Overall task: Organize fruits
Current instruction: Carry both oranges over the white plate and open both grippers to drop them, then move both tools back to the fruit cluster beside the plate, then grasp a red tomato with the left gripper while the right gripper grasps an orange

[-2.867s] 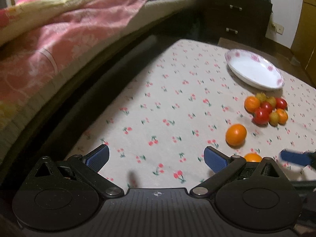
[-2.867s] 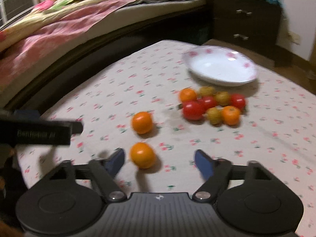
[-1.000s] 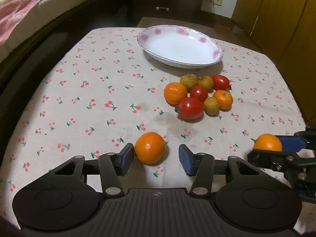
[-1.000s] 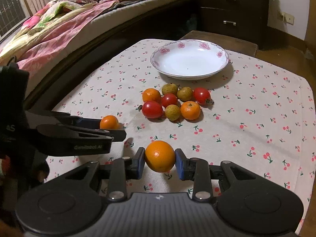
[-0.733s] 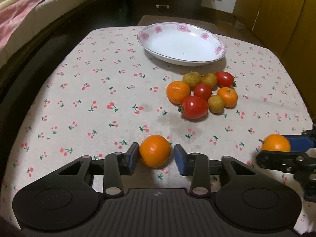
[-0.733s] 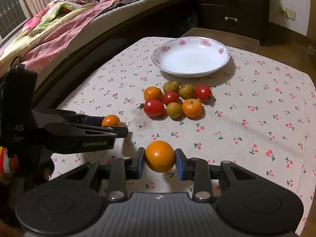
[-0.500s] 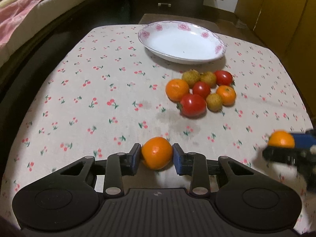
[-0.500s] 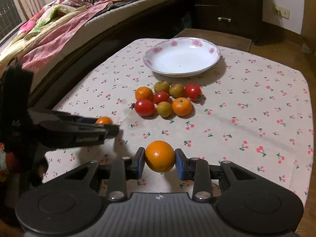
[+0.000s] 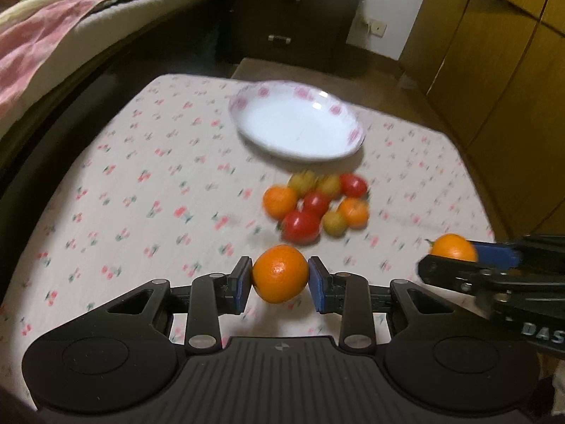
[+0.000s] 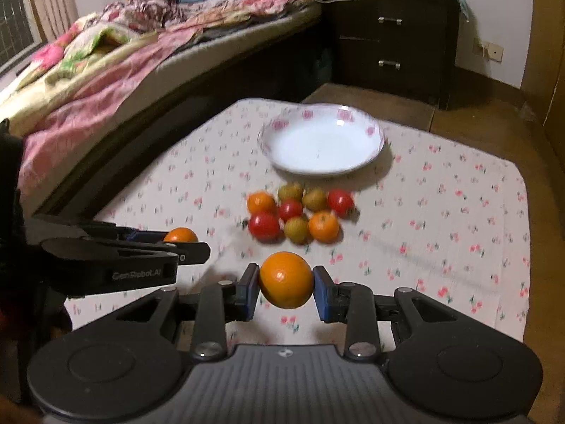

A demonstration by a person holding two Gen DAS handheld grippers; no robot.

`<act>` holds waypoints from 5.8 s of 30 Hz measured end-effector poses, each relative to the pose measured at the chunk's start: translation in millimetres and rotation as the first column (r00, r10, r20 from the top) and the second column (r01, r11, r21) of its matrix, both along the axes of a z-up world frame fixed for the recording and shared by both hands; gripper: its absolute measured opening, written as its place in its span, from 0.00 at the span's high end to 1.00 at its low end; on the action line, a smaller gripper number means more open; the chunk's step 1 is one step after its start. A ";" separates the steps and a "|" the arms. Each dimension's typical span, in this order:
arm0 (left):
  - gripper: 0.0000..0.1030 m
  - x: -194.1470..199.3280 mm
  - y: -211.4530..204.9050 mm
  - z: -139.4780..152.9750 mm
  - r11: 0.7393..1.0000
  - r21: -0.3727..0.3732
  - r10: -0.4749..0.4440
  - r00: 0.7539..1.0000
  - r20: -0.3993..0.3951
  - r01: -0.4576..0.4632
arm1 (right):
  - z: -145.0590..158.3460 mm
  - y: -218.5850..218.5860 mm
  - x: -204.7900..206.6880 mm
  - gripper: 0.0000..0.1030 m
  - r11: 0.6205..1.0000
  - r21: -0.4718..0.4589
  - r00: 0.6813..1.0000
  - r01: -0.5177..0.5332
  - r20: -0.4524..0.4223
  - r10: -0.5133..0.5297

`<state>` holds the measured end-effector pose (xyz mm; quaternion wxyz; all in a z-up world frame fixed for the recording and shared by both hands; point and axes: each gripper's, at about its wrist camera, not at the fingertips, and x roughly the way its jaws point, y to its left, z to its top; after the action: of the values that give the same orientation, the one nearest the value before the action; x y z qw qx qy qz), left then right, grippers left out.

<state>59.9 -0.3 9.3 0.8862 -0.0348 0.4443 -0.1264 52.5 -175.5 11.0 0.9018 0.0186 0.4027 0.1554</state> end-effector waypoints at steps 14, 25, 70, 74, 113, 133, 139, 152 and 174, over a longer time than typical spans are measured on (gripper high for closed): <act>0.59 106.6 -21.4 7.4 0.999 -0.037 0.013 0.999 0.038 -0.012 | -0.8 -12.0 120.0 0.66 0.997 0.073 0.998 0.003 0.062 -0.007; 0.59 159.1 -34.2 -17.3 1.000 -0.011 0.020 1.000 0.014 -0.020 | -30.0 -10.8 190.4 0.65 0.999 0.025 0.998 -0.025 0.050 0.024; 0.42 140.2 -26.4 -2.1 1.000 0.000 0.025 0.998 0.065 -0.025 | -11.0 -15.6 176.1 0.61 0.998 0.040 0.996 -0.045 0.079 0.042; 0.42 125.9 -22.4 -0.6 1.000 -0.009 0.024 0.998 0.056 -0.024 | -8.4 -14.9 161.4 0.61 0.997 0.048 0.997 -0.052 0.066 0.049; 0.42 53.2 -38.0 -47.6 0.974 0.017 -0.223 0.972 -0.070 0.225 | -38.1 -28.0 102.3 0.60 0.999 0.018 0.993 -0.044 -0.111 0.046; 0.43 60.4 -46.9 -56.2 0.967 0.059 -0.244 0.968 -0.062 0.247 | -48.0 -26.6 113.1 0.60 0.999 0.036 0.987 -0.039 -0.152 0.044; 0.60 58.0 -42.4 -53.4 0.971 0.052 -0.231 0.970 -0.072 0.235 | -49.0 -26.1 116.9 0.60 0.999 0.041 0.988 -0.036 -0.148 0.041; 0.60 55.8 -20.8 -51.9 0.981 -0.007 -0.196 0.975 -0.103 0.196 | -62.3 1.3 117.7 0.60 0.989 -0.020 0.981 -0.145 -0.132 0.141; 0.56 58.7 -24.1 -55.2 0.981 -0.008 -0.194 0.977 -0.087 0.194 | -71.6 12.3 125.4 0.60 0.977 -0.059 0.972 -0.207 -0.124 0.198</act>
<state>118.7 -24.3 -45.9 0.8494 0.0036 0.4840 -0.2105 177.9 -163.3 -60.6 0.8560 -0.0457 0.4603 0.2306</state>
